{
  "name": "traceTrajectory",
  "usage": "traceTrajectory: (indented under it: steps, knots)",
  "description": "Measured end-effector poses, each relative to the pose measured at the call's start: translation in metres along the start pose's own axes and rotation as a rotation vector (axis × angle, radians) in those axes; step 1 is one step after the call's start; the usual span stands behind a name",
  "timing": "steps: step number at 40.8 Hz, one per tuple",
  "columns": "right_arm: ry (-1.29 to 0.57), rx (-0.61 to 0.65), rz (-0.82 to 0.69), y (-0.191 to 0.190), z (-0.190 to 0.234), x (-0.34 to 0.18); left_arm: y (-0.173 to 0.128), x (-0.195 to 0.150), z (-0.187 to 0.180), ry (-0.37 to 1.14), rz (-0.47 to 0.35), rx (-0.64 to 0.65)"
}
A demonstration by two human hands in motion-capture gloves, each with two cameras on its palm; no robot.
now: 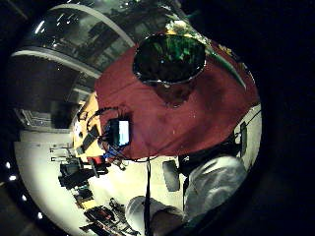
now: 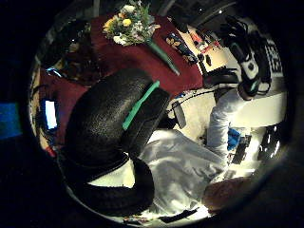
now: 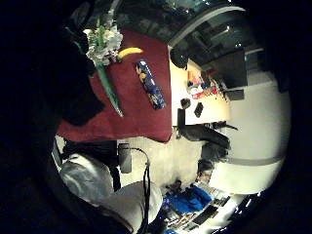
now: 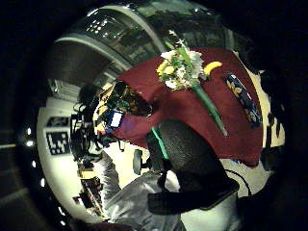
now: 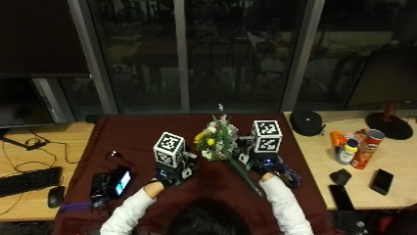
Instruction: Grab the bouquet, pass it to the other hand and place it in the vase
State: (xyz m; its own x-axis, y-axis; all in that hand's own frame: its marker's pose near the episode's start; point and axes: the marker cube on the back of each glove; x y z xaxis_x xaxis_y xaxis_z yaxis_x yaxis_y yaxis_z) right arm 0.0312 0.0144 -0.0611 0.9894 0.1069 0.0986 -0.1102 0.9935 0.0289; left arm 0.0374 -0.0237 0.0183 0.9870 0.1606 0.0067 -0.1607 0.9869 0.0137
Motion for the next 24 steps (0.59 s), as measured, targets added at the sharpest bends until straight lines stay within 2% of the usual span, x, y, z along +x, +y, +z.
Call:
traceTrajectory:
  steps: [13,24]
  knots:
    - [-0.097,-0.072,0.242,-0.062,0.032,0.052,0.009,0.02,0.011,-0.006,0.087,0.029]
    - [-0.2,-0.073,0.394,-0.086,0.119,0.082,0.005,0.028,0.031,0.021,0.089,0.027]
